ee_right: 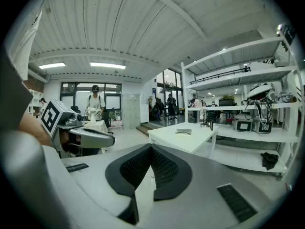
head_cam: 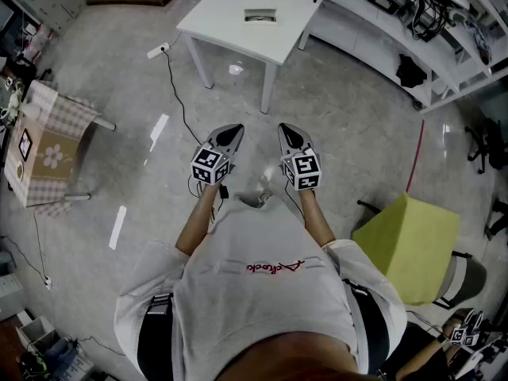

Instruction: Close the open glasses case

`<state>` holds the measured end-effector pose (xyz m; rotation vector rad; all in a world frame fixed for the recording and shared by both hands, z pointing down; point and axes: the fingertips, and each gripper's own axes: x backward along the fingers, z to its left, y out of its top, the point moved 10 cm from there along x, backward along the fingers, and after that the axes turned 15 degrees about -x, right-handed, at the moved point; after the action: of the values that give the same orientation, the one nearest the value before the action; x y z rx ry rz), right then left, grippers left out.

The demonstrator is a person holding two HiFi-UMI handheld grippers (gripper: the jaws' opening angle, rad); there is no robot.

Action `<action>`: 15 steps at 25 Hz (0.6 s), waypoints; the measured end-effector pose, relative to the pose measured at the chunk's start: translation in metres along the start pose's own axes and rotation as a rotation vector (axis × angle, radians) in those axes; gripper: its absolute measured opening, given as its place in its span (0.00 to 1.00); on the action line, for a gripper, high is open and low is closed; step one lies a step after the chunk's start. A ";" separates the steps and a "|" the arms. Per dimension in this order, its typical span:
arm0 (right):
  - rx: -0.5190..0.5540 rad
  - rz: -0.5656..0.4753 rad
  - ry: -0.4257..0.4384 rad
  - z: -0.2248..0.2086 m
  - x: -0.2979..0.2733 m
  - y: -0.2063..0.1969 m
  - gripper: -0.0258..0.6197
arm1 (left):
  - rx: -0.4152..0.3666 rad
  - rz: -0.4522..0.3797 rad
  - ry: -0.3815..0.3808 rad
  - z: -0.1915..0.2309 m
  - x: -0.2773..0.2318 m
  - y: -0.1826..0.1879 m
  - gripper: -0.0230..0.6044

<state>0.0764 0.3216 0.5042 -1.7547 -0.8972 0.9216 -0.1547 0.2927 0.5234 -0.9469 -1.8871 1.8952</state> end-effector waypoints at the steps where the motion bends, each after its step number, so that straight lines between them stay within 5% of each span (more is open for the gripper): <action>1: 0.001 0.002 0.002 -0.001 0.000 0.000 0.05 | 0.001 0.001 0.002 0.000 0.000 0.000 0.08; 15: 0.021 0.007 0.040 -0.017 0.006 0.000 0.05 | -0.010 0.006 0.002 -0.014 -0.015 0.007 0.08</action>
<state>0.0940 0.3204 0.5078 -1.7536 -0.8534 0.8939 -0.1328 0.2931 0.5217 -0.9576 -1.8970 1.8889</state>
